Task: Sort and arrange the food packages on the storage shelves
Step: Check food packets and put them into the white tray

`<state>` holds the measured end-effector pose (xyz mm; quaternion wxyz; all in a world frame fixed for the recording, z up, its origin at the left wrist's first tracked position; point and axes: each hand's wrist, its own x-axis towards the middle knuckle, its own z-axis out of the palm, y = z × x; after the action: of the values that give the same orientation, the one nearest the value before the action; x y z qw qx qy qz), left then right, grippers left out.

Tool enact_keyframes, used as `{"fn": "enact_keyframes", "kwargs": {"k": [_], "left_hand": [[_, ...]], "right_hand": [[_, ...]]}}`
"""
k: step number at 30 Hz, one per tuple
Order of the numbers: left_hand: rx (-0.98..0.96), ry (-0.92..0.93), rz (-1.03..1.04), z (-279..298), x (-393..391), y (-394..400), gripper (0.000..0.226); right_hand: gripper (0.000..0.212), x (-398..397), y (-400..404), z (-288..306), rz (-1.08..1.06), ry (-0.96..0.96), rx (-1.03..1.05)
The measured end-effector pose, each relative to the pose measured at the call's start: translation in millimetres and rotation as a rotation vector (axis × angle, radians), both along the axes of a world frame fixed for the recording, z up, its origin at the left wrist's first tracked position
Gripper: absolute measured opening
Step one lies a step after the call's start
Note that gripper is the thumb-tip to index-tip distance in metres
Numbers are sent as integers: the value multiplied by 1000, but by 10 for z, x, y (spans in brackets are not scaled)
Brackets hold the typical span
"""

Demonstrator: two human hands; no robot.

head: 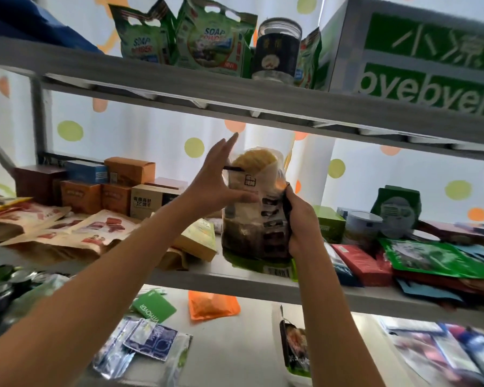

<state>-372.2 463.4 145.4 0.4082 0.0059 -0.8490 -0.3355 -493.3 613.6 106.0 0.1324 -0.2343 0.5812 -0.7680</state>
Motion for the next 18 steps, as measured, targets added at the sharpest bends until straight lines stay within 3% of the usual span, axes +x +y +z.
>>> {"fn": "enact_keyframes", "kwargs": {"k": [3,6,8,15,18], "left_hand": [[400,4,-93,-251,128,149,104],[624,2,-233,-460,242,277,41],[661,43,-239,-588,303,317,22],[858,105,-214,-952,439,501,32],[925,139,-207,-1104,520,547,43]], "right_hand": [[47,224,61,-106,8,-59,-26],[36,500,120,-196,-35,-13,-42],[31,684,166,-282,-82,31,-1],[28,1123,450,-764,-99,79,38],[39,1240,568,-957,-140,143,61]]}}
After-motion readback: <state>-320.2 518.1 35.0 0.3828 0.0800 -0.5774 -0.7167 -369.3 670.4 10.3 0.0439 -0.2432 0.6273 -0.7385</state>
